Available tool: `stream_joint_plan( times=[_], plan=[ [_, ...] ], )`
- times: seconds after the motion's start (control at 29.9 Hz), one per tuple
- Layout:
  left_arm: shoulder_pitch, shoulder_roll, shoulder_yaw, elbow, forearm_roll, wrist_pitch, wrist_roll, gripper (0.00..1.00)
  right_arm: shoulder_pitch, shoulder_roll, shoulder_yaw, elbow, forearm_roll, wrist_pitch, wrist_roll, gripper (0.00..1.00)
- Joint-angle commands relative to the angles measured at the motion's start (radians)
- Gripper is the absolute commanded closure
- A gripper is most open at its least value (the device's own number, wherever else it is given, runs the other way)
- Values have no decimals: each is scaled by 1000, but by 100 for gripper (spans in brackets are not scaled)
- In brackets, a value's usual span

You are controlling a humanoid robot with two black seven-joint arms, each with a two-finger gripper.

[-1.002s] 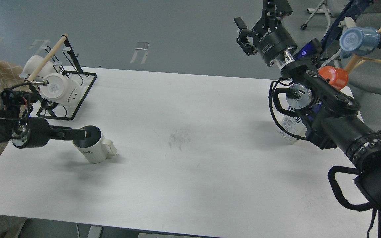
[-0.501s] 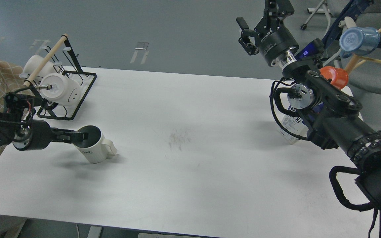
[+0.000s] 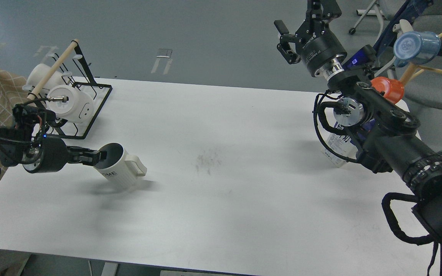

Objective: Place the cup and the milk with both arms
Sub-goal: 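Lift the white mug upright with the left gripper and carry it to table center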

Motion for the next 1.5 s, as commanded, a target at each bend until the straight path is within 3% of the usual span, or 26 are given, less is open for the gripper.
stream_joint_plan(
  times=[0.0,0.17,0.3,0.5,0.63,0.9,1.3,1.47],
  plan=[
    [-50,4,-1,-70,1,0,8,100,3,-3,1,0,0,0,0,0],
    [-152,-22,-1,-111,1,0,62,100,14,-11,1,0,0,-1,0,0],
    [-227,-161,1,-101,4,0,115,100,25,-19,3,-1,0,-4,0,0],
    [-248,-340,2,-59,43,0,180,100,60,-15,1,-7,0,-9,0,0],
    [-248,-420,4,-12,119,0,183,100,75,-9,1,-13,0,-9,0,0],
    [-302,-499,171,22,190,0,195,100,71,-11,1,-13,0,-9,0,0],
    [-320,-623,179,125,190,0,221,100,66,-8,1,-13,0,-9,0,0],
    [-346,-634,244,154,189,0,220,100,63,-11,1,-13,0,-9,0,0]
  ],
)
